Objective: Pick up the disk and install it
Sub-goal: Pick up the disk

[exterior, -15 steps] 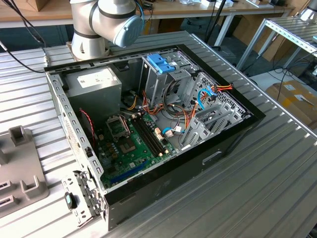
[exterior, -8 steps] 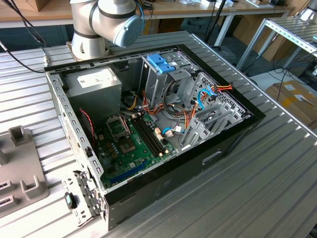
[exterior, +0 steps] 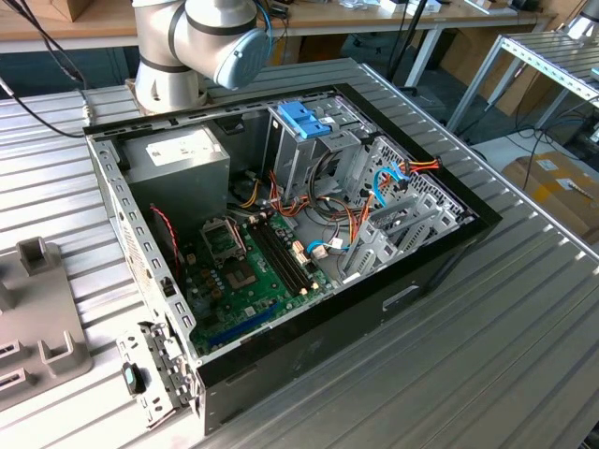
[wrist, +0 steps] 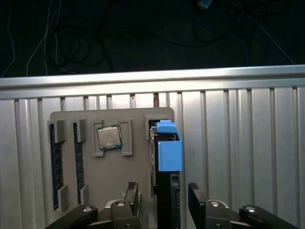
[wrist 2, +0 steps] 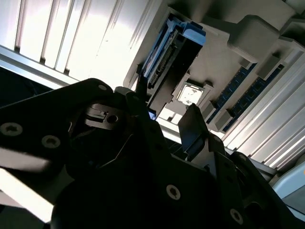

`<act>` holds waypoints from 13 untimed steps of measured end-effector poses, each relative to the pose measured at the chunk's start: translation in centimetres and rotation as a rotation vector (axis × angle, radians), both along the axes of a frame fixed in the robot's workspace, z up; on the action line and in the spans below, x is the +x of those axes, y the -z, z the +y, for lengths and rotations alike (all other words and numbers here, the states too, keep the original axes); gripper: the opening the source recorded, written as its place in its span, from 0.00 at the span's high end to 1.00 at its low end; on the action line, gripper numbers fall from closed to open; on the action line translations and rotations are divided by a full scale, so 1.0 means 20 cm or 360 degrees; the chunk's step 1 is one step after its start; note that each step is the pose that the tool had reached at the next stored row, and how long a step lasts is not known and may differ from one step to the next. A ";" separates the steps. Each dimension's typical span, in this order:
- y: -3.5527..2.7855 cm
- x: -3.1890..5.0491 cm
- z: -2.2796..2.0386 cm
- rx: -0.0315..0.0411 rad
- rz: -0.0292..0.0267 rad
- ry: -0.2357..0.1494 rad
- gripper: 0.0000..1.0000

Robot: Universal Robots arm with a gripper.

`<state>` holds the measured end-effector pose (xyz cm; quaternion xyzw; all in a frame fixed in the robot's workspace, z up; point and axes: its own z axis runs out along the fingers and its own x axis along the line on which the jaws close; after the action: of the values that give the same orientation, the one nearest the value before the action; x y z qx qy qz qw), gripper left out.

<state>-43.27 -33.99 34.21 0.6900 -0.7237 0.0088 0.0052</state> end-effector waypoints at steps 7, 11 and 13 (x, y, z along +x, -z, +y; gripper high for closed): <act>0.001 0.000 0.000 0.0000 0.00000 0.0000 0.45; 0.002 0.000 0.000 0.0000 0.00000 0.0000 0.39; 0.002 0.000 0.000 0.0000 0.00000 0.0000 0.39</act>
<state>-43.27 -33.99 34.17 0.6901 -0.7237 0.0088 0.0052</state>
